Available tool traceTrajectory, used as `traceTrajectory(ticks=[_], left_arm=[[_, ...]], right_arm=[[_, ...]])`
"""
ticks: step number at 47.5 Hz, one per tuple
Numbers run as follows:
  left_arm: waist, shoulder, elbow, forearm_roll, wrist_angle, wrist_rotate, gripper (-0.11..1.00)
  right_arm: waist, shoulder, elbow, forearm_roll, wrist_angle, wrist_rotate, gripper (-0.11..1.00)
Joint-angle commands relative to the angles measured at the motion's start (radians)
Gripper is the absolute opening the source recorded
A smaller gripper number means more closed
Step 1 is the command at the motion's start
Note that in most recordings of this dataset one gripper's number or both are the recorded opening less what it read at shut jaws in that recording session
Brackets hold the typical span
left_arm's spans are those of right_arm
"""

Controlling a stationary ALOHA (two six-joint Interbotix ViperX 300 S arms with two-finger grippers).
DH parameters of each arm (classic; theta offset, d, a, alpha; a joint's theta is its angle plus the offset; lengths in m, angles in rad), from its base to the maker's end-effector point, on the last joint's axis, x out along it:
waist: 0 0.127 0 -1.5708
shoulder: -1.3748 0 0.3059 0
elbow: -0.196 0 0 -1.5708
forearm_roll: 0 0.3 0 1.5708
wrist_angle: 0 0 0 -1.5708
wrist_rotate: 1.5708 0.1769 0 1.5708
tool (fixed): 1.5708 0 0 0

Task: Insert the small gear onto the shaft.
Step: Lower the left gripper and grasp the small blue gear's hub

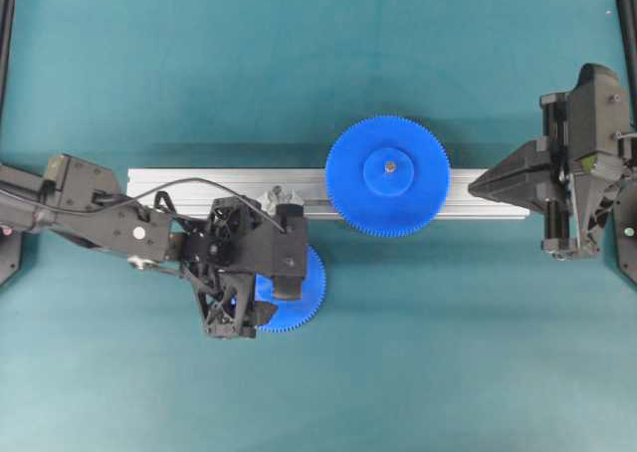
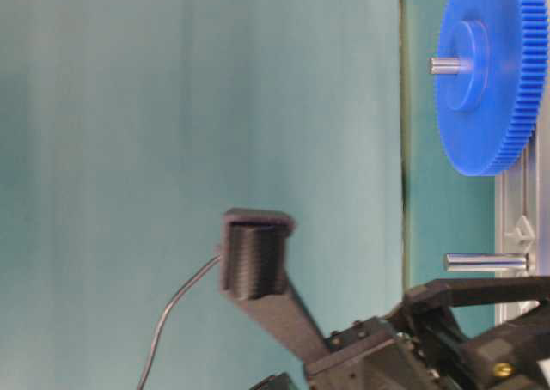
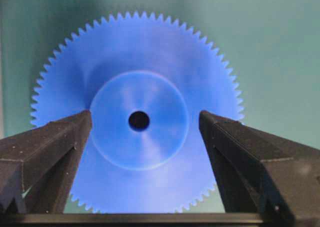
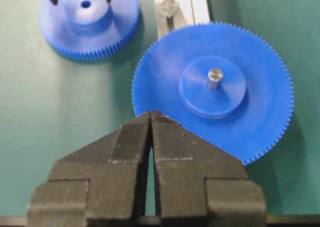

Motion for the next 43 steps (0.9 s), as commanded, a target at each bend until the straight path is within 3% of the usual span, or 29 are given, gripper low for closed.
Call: traceTrajectory(ticks=[1, 43], left_arm=[[-0.002, -0.009, -0.021, 0.003, 0.012, -0.002, 0.91], [0.015, 0.021, -0.04, 0.003, 0.02, -0.003, 0.91]], right_arm=[[-0.002, -0.005, -0.011, 0.0, -0.009, 0.008, 0.05], [-0.002, -0.006, 0.011, 0.003, -0.031, 0.012, 0.05]])
